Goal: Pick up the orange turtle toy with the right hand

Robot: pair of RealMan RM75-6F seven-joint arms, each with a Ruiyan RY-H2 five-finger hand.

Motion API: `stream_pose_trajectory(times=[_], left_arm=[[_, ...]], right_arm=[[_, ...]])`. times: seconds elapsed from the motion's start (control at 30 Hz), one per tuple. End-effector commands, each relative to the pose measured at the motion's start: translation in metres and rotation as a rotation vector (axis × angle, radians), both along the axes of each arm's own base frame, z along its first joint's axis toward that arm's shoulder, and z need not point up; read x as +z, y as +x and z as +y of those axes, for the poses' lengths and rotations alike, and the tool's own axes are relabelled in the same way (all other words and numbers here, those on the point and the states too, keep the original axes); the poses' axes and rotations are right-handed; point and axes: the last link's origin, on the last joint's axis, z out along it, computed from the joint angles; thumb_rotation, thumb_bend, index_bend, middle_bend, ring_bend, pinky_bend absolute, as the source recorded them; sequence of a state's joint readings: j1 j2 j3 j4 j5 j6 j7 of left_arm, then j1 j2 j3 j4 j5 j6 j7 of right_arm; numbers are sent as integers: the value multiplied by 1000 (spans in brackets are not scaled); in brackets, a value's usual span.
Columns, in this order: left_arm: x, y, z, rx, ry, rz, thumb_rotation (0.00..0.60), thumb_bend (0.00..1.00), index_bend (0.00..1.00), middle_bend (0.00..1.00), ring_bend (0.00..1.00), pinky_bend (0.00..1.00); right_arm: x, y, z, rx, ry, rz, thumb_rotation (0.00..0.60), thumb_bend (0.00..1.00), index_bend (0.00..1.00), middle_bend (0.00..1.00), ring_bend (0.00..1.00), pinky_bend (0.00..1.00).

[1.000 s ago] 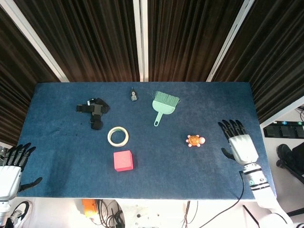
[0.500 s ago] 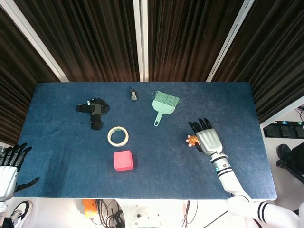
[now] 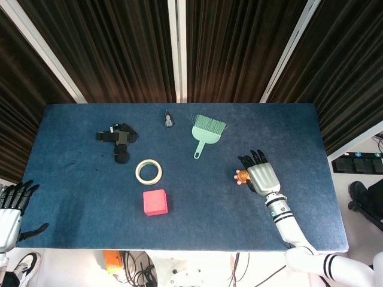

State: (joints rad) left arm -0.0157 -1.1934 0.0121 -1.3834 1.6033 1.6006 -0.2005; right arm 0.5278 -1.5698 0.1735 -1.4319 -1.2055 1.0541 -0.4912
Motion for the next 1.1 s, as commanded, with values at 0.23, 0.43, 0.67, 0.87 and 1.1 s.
stream_pose_trajectory(times=[0.23,0.43,0.67,0.87,1.1], left_arm=[[-2,-2,1,3,-9,-4,600,0,110,27,0,19],[-1,-4,-1,10,-5,-5,600,0,110,27,0,19],[-2,-7,-1,14,-7,-7,600,0,110,27,0,19],[-3,-8,-1,17,-11,-7,600,0,110,26,0,19],[-3,-10,-2,24,-13,-6,600,0,111,27,0,19]], right_arm=[[-4,-3,4,-7,36,43,600,327,147,170,0,0],[-13,-2,1,-17,46,58,600,334,225,219,0,0],[-17,-3,0,11,12,56,600,334,381,385,5,0],[-21,-2,-1,27,-8,67,600,335,494,458,52,0],[-29,0,-3,72,-57,43,600,386,847,737,320,0]])
